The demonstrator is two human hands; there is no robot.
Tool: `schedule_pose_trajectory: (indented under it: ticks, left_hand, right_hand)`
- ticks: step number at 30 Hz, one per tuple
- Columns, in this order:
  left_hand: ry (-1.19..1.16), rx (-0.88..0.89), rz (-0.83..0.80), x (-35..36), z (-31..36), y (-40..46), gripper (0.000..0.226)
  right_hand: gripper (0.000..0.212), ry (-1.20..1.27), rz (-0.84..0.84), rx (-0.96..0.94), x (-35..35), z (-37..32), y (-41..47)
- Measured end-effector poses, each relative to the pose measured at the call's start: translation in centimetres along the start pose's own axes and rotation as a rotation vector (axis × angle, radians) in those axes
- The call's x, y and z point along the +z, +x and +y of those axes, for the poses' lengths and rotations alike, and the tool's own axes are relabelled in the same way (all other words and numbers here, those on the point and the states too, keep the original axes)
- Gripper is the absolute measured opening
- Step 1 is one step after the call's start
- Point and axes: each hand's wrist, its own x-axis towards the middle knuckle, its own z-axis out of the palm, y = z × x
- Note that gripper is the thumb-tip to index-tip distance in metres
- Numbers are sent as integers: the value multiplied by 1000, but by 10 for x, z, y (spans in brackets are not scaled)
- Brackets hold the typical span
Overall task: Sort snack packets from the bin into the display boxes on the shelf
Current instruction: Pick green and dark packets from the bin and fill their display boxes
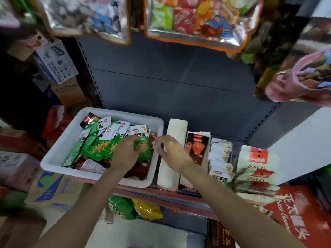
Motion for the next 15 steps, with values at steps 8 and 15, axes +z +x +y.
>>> schedule_pose_trajectory:
  ticks: [8,15]
  left_hand:
    - [245,-4,-337,-20,-82,23,51]
    - [94,42,-206,-27,-87,22,30]
  right_hand:
    - [71,148,-195,420,82,-45,72]
    - [41,-30,-83,411,107,-48,85]
